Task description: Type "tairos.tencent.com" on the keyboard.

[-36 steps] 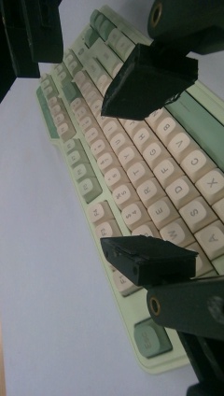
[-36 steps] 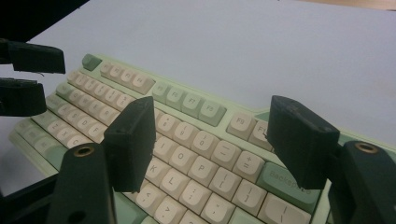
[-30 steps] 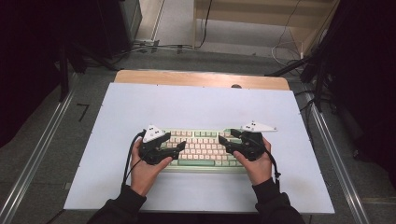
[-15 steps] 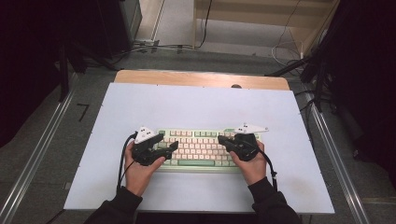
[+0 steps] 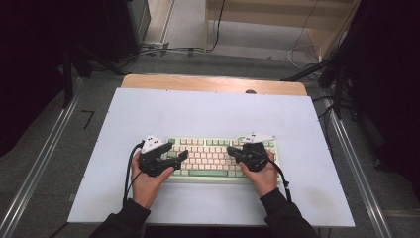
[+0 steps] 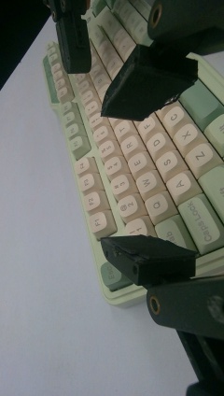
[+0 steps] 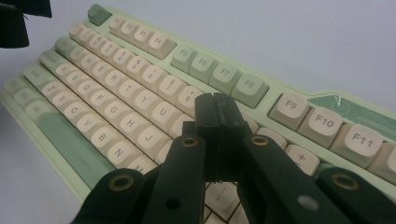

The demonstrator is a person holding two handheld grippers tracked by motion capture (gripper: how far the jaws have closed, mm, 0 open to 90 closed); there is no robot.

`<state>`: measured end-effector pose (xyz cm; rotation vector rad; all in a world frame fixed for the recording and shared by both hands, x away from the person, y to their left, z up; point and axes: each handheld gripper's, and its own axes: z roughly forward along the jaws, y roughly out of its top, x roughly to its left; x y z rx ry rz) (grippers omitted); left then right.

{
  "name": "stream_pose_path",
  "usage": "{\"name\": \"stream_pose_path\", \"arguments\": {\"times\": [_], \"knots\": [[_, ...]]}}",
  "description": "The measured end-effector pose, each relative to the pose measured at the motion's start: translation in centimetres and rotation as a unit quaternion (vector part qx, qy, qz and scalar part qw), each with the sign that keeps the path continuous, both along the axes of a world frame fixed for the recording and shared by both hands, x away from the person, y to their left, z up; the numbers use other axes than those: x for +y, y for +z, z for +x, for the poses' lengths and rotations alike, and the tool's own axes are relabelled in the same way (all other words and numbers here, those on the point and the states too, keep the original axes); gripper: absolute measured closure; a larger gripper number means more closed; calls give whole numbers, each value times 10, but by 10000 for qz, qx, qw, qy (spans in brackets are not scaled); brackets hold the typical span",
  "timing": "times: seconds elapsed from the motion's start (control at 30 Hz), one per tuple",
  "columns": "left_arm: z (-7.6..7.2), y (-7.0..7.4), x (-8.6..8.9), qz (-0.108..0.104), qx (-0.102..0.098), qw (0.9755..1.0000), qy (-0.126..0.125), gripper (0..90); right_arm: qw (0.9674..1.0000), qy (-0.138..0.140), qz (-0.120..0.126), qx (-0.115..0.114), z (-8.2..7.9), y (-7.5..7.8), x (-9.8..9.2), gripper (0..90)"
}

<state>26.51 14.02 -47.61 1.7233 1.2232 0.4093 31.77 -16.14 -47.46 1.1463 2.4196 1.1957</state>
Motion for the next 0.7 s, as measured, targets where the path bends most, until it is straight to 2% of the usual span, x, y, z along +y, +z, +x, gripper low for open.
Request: {"name": "stream_pose_path", "arguments": {"times": [0.23, 0.7], "knots": [[0, -1, -1, 2, 20, 10000, -22, 321, 9998, 60, -191, 49, 1, -7, 6, 877], [0, -1, -1, -8, 34, 10000, -56, 322, 9997, 66, -213, 59, 2, -9, 7, 876]]}}
